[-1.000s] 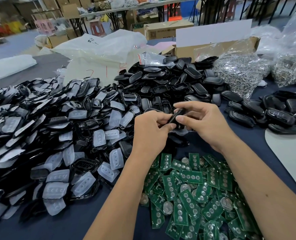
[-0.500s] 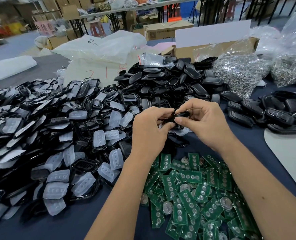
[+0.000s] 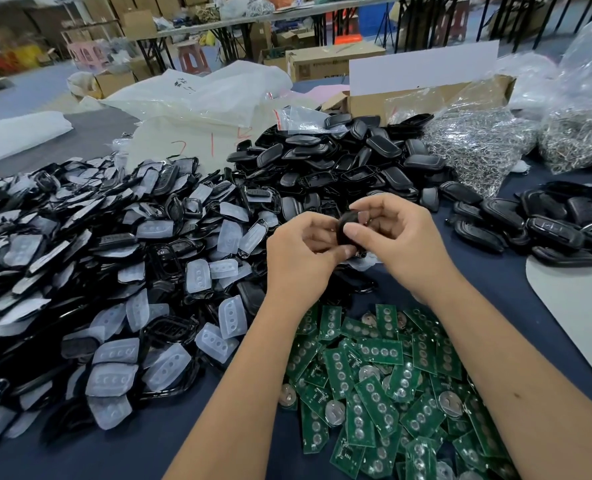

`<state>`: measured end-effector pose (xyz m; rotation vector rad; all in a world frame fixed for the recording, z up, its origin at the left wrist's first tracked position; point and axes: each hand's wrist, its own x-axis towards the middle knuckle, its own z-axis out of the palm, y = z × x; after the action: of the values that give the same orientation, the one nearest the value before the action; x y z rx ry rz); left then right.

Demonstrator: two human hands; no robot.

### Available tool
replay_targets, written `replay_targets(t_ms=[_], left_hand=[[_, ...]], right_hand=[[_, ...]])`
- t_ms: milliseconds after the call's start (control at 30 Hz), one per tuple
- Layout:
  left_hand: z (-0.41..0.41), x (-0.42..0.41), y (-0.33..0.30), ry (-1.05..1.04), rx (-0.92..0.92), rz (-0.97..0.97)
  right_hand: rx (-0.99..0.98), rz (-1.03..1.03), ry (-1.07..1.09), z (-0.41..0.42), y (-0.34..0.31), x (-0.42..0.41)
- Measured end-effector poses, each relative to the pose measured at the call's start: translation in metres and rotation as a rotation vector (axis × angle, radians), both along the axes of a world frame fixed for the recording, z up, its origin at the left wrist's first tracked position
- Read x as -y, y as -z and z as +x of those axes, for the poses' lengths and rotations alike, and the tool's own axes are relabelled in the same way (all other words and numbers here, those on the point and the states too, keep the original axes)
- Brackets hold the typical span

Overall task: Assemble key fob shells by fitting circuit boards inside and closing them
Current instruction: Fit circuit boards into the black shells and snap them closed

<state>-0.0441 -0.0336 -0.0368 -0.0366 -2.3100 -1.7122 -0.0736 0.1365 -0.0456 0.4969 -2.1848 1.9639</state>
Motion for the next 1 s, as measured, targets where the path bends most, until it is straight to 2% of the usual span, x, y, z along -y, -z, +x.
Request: replay_targets(t_ms=[100, 267, 400, 700, 1000], left_hand=[[0.004, 0.0, -0.003, 0.085, 0.102, 0.38], [0.005, 0.0, -0.007, 0.188, 0.184, 0.62], [0.006, 0.0, -0.009, 0.223, 0.202, 0.661], [0.006, 0.001, -0.01, 0.24, 0.207, 0.645], [0.008, -0.002, -0.011, 0.213, 0.213, 0.655]], right_hand=[[0.054, 0.006, 0.007, -0.001, 0.001, -0.001], [0.119, -0.044, -0.019, 0.001, 0.0, 0.003], [0.15, -0.143, -0.061, 0.002, -0.003, 0.004], [0.215, -0.204, -0.083, 0.004, -0.007, 0.007], [0.167, -0.216, -0.082, 0.008, -0.01, 0.008]])
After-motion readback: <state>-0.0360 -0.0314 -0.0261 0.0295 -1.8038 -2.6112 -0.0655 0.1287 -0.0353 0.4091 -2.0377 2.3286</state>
